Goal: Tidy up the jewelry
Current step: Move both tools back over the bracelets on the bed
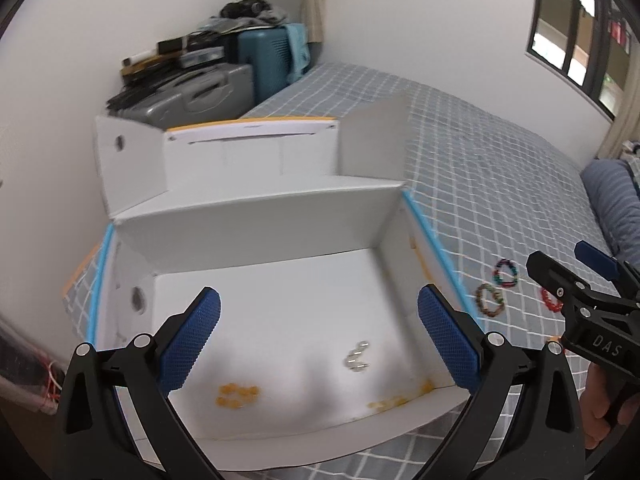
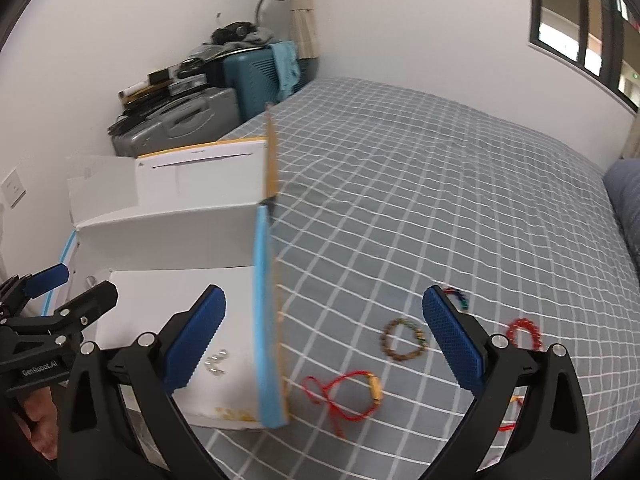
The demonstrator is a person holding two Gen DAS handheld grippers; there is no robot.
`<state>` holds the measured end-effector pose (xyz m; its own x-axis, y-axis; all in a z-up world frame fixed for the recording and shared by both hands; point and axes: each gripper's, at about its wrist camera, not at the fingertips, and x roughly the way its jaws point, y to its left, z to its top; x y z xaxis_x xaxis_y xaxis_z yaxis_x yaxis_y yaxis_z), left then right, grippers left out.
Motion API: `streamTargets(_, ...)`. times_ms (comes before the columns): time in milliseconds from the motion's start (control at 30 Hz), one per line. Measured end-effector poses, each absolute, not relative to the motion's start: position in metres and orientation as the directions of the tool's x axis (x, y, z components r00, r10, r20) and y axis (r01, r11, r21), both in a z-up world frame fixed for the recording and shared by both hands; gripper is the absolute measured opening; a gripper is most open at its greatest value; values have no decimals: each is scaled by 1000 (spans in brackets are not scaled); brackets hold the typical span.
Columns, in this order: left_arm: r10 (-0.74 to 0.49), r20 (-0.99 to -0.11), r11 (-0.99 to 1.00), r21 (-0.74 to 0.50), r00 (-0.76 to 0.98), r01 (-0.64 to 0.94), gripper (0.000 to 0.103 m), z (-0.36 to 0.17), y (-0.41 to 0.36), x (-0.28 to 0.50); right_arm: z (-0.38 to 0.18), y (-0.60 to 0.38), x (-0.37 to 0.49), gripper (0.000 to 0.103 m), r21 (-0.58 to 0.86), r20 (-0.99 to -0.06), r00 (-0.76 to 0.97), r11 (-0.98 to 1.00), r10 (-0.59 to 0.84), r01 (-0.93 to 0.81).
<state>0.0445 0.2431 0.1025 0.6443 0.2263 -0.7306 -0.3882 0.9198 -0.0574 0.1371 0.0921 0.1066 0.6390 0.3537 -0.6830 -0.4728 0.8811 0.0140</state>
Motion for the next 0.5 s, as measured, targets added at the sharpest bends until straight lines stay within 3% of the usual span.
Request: streamTargets(500, 89, -745, 979, -56, 661, -196, 97, 97, 142, 101, 93, -32, 155, 95, -13, -711, 676, 959, 191, -284)
